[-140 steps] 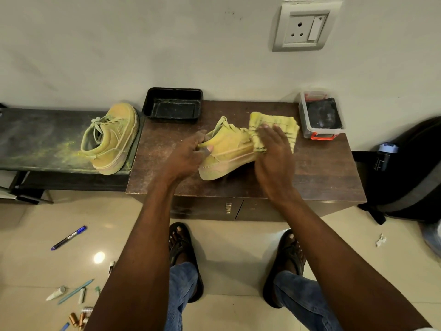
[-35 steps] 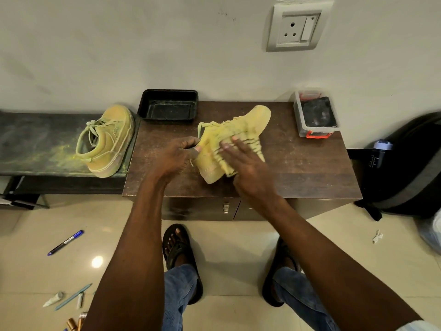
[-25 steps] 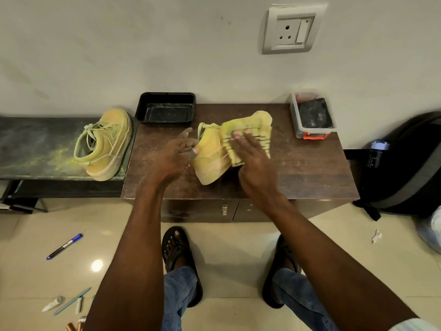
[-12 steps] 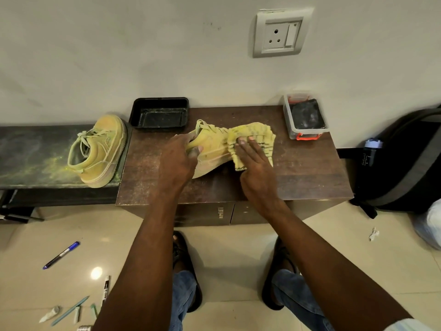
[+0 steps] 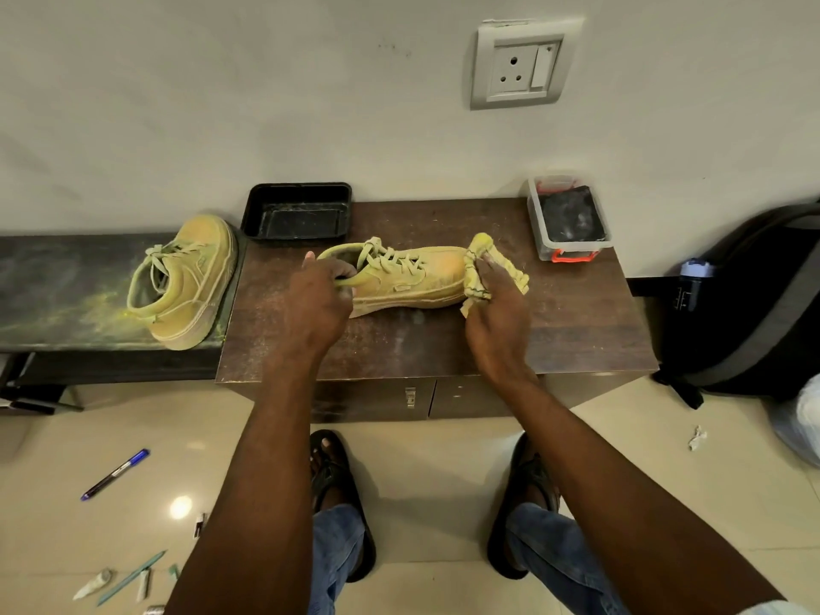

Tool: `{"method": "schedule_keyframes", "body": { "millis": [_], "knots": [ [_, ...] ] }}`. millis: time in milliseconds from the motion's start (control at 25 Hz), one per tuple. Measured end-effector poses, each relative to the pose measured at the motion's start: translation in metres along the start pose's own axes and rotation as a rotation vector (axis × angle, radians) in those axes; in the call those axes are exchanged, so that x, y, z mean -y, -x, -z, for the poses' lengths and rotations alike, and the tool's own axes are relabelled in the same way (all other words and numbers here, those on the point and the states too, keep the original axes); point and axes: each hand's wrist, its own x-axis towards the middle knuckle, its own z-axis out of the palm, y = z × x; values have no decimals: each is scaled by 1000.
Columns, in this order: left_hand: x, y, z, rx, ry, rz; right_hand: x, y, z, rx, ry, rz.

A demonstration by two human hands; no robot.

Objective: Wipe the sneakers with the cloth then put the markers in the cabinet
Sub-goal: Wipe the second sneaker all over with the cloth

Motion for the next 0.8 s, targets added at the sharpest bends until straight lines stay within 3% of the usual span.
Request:
{"method": "schedule_keyframes", "body": {
  "millis": [120,160,280,320,480,640,800],
  "knots": [
    [-4,-1,-11,-86,26,-14,15,19,-12,216,139,409],
    [-2,-3,-16,-95,15,-11,11,17,-13,227,168,432],
    [1,-6,-24,-108,-20,25,-3,-1,-2,59,101,4],
    [1,-7,-26,-119,-17,27,0,-2,-1,21,85,-39],
    [2,-8,-32,-132,-9,25,13,9,-9,289,222,411],
    [1,-10,-32,-107,38,33,2,-13,11,83,243,76],
    [2,-10,-22,-84,89,21,16,3,2,238,343,430]
  ]
}}
